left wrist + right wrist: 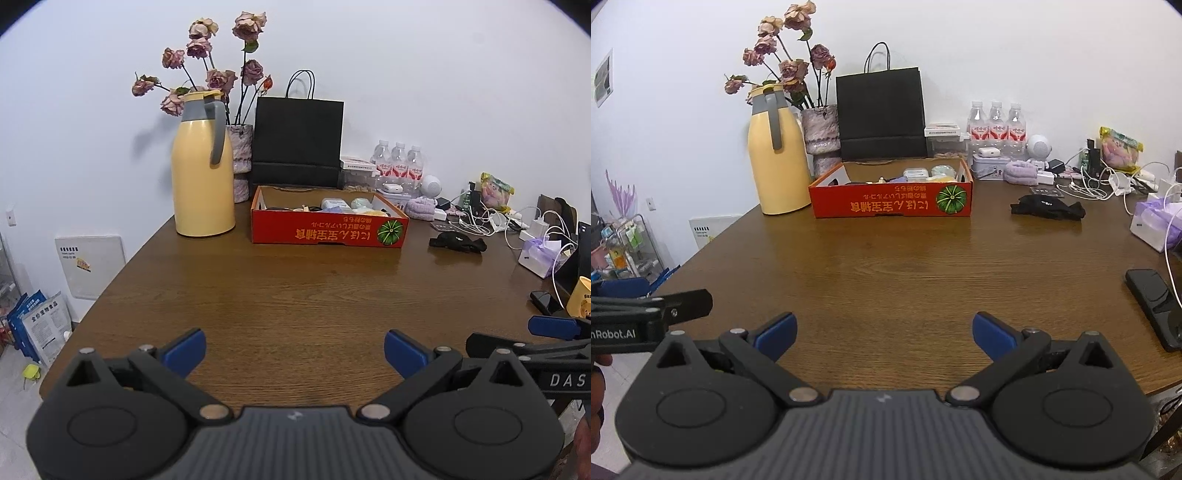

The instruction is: Organize objects

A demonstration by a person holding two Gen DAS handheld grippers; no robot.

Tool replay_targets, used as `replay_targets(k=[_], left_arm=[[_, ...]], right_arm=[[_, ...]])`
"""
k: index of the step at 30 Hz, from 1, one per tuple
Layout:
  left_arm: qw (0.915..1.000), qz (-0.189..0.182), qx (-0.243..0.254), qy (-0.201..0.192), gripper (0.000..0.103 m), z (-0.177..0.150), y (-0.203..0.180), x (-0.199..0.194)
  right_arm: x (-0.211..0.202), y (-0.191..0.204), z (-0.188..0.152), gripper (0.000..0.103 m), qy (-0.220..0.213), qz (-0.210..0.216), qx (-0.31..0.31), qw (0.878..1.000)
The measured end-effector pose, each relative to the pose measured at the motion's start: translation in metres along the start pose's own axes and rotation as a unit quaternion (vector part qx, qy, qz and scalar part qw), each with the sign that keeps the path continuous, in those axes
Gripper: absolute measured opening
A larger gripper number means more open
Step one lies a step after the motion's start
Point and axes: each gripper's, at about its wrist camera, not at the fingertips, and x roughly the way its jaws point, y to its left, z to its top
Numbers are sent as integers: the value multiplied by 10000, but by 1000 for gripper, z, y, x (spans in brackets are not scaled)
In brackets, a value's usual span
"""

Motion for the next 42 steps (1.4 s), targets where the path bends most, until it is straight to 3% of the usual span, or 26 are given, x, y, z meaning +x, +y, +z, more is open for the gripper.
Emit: replay_targets(k=[42], left_arm=[[9998, -74, 155, -76, 103, -2, -7, -3]], right_arm=[[-1, -2, -2, 103, 109, 186, 64, 9997]])
